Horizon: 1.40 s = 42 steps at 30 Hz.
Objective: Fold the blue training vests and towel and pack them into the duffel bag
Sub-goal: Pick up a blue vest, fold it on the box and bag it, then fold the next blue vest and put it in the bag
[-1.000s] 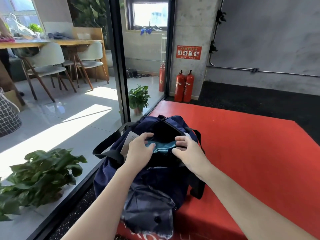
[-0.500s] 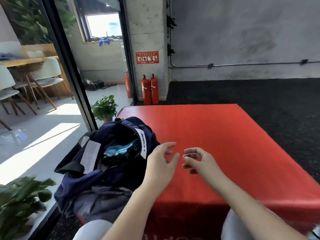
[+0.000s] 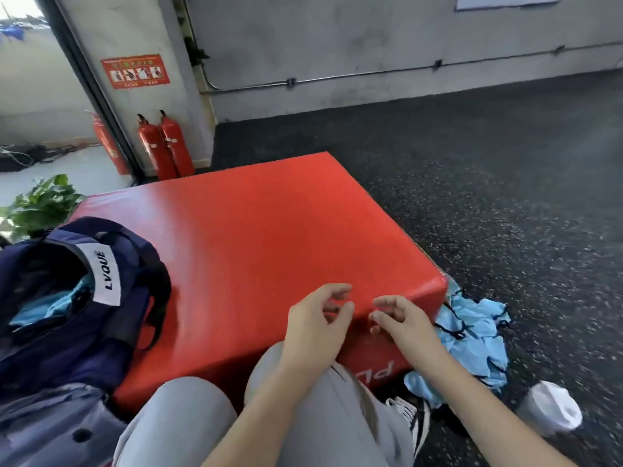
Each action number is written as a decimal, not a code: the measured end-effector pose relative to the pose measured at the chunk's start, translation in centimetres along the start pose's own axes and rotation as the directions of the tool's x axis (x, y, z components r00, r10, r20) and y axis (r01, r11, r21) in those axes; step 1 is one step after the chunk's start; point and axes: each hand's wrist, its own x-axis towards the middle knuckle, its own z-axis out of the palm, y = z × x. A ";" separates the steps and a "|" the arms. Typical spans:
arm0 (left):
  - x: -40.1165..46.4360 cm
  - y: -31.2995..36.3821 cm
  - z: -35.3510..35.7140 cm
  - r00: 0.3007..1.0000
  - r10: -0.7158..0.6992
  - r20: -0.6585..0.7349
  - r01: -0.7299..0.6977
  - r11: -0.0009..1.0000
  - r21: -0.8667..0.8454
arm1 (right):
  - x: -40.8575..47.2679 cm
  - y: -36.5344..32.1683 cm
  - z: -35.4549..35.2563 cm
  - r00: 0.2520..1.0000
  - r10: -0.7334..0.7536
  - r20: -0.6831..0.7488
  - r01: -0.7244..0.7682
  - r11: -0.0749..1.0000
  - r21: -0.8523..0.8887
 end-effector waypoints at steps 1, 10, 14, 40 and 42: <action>0.2 0.3 0.8 1.000 0.000 0.018 0.001 1.000 -0.016 | -0.2 1.6 -1.3 0.999 0.036 -0.037 -0.036 0.999 0.002; 2.4 0.5 13.7 0.894 0.011 0.447 -0.119 0.970 0.214 | -0.3 13.8 -10.0 0.917 0.331 -0.221 -0.317 0.944 0.097; 3.7 -0.4 19.5 0.821 -0.056 0.569 -0.144 0.943 0.301 | 0.6 16.2 -12.1 0.892 0.374 -0.252 -0.345 0.926 0.152; 7.2 -9.7 35.1 0.742 -0.434 0.512 0.146 0.849 0.508 | 16.5 26.5 -18.3 0.748 0.525 -0.405 -0.554 0.831 0.055; 7.2 -9.5 34.8 0.743 -0.433 0.510 0.154 0.853 0.499 | 16.0 25.9 -18.5 0.742 0.532 -0.408 -0.520 0.841 0.150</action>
